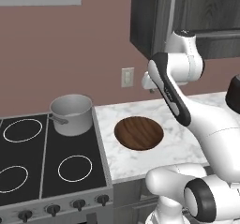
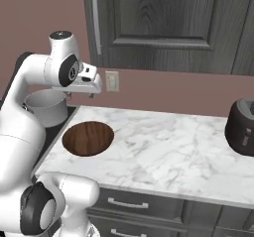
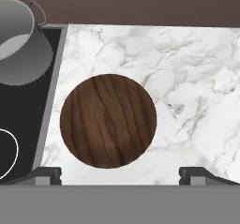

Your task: Open the cabinet and move the ladle to the pot. Then close the cabinet.

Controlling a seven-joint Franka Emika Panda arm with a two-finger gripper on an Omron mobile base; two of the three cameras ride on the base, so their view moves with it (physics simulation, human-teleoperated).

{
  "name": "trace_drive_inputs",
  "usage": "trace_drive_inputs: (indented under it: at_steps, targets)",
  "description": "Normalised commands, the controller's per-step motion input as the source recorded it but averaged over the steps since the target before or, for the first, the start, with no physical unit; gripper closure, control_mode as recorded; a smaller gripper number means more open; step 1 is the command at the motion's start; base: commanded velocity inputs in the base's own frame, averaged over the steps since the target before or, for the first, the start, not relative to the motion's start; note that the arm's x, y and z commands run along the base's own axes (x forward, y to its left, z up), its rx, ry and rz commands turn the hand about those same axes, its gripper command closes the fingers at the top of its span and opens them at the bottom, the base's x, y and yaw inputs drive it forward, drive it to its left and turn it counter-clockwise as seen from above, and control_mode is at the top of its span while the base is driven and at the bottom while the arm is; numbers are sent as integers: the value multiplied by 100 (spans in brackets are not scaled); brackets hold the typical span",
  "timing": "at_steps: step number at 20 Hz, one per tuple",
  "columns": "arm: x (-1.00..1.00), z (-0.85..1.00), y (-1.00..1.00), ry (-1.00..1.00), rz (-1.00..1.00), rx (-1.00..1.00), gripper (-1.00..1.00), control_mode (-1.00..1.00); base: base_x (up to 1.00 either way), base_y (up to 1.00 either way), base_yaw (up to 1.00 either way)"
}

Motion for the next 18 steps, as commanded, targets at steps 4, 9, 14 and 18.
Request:
trace_drive_inputs:
  at_steps: [4, 9, 14, 18]
  targets:
    - [0, 0, 0, 0, 0, 0, -100, 100, -16, 61, 1]
    - [0, 0, 0, 0, 0, 0, -100, 100, 8, 77, 9]
    - [0, 0, 0, 0, 0, 0, -100, 100, 34, 68, 24]
    - [0, 0, 0, 0, 0, 0, -100, 100, 38, 44, 27]
